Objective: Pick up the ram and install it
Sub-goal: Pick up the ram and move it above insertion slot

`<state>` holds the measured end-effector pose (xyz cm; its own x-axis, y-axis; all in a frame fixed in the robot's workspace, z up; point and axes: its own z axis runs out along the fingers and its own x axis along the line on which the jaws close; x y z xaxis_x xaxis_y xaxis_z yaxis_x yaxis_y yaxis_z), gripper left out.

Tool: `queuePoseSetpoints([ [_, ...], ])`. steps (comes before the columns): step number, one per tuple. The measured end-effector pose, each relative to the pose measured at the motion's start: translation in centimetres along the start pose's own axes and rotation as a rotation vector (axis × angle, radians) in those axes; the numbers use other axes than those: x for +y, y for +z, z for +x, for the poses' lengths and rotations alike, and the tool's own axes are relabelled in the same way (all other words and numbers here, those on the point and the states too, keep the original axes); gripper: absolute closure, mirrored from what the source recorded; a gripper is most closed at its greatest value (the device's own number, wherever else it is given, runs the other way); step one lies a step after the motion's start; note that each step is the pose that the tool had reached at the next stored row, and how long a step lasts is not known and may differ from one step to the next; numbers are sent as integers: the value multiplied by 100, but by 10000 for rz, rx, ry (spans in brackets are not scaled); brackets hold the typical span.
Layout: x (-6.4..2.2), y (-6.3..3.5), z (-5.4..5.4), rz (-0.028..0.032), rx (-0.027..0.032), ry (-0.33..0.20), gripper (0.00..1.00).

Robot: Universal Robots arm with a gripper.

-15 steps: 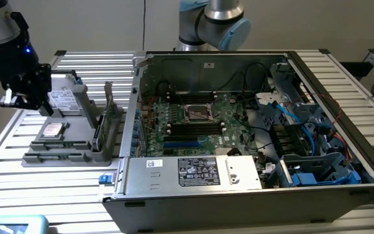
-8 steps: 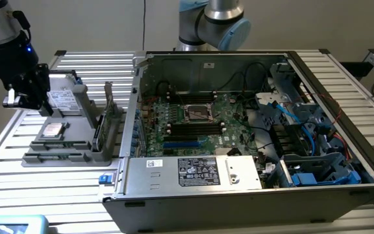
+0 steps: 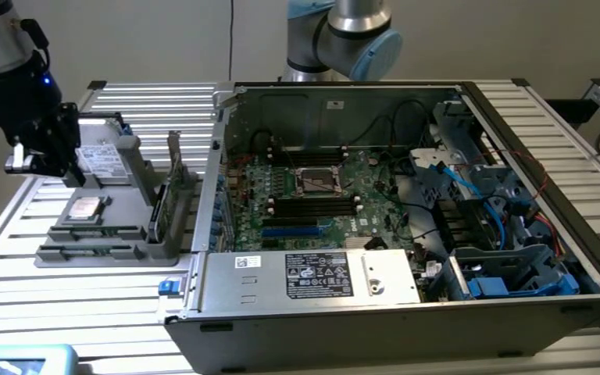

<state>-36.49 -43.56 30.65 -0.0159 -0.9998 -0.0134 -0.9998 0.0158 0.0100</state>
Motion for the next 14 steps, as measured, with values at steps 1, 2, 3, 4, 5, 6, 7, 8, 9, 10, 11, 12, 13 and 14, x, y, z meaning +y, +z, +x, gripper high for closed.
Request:
queuePoseSetpoints([
  [1, 1, 5, 3, 0, 0, 0, 88],
  [2, 2, 11, 6, -2, 1, 0, 82],
  [3, 2, 19, 12, -2, 2, -2, 76],
  [4, 2, 29, 21, -2, 2, -2, 76],
  [5, 3, 45, 30, 0, 0, 0, 70],
  [6, 2, 63, 40, 0, 0, -1, 70],
  [7, 3, 81, 50, -1, 1, 0, 64],
  [8, 3, 99, 73, -2, 1, 0, 64],
  [9, 3, 118, 100, 0, 0, 1, 64],
  [10, 2, 135, 128, -1, 1, 0, 64],
  [11, 1, 152, 157, -2, 2, 0, 64],
  [12, 0, 170, 186, -2, 1, -1, 64],
  [13, 0, 188, 210, -1, 1, -1, 64],
  [14, -1, 206, 233, -1, 1, -1, 64],
])
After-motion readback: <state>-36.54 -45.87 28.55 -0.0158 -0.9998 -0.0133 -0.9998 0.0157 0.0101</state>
